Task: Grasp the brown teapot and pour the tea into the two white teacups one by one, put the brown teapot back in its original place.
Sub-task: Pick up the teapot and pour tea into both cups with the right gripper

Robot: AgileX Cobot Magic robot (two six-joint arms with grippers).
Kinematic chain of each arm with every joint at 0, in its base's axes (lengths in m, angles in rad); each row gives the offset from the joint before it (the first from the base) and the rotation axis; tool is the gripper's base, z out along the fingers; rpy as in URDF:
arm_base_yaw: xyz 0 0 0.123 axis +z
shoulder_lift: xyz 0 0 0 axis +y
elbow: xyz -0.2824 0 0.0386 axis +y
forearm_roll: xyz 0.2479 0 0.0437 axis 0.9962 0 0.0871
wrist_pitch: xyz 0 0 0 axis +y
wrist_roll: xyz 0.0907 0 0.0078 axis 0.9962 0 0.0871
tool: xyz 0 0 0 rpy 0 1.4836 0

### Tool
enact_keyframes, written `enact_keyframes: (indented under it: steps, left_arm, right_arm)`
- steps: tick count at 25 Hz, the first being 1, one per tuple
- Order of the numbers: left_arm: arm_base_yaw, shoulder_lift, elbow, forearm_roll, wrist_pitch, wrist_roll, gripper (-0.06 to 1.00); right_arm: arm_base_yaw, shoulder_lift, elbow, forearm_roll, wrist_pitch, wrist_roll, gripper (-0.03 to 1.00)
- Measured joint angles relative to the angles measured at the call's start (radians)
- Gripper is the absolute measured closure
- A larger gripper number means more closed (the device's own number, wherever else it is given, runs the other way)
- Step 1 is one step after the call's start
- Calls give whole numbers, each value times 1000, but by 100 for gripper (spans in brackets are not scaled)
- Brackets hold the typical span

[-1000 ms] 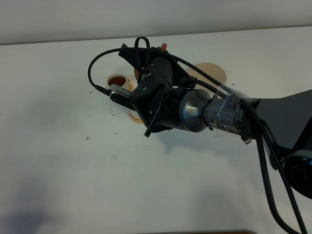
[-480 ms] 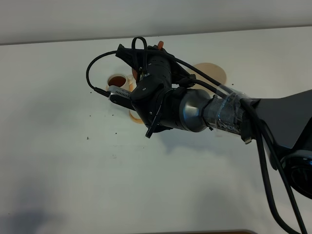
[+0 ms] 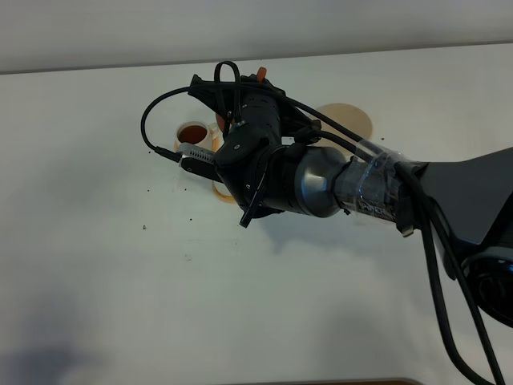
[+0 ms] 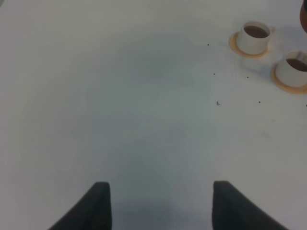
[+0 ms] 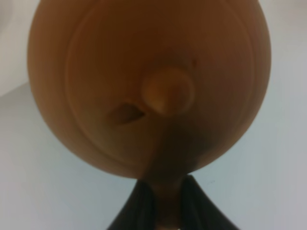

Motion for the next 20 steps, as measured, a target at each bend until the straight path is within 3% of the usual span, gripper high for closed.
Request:
enact_keyframes:
  steps: [20]
  left_arm:
    - [0, 0, 0, 0, 0, 0, 47]
  right_arm:
    - [0, 0, 0, -23, -1, -13, 87]
